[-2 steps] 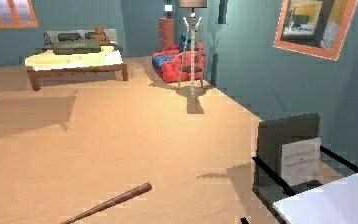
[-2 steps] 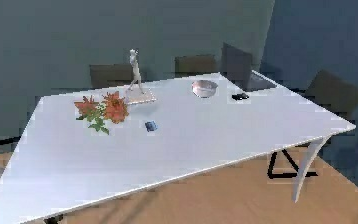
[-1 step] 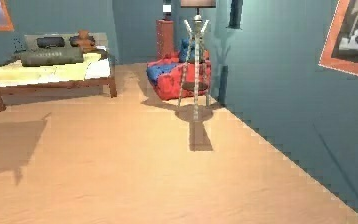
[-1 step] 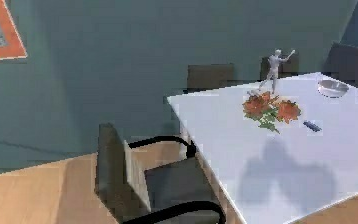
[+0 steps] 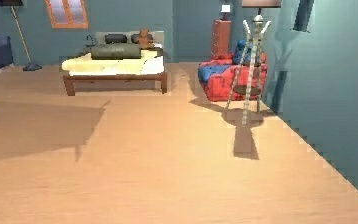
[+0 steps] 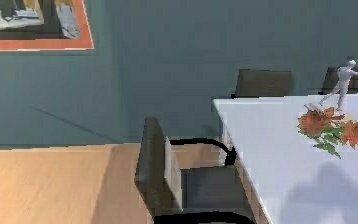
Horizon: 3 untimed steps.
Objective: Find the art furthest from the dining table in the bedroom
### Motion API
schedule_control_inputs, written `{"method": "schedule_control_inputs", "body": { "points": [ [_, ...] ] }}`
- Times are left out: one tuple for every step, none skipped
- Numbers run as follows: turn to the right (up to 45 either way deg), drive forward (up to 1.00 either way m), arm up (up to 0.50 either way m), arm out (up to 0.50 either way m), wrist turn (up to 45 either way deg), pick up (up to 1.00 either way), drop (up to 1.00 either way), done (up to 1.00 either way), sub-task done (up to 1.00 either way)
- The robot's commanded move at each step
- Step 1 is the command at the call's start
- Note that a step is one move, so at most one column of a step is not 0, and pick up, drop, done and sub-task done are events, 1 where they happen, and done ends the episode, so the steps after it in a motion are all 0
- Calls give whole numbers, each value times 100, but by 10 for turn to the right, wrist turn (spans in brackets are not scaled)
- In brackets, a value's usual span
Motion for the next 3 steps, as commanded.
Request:
{"method": "schedule_control_inputs", "body": {
  "points": [
    [0, 5, 0, 0, 0, 0, 0, 0, 0],
    [450, 0, 0, 0, 0, 0, 0, 0, 0],
    [90, 0, 0, 0, 0, 0, 0, 0, 0]
  ]
}}
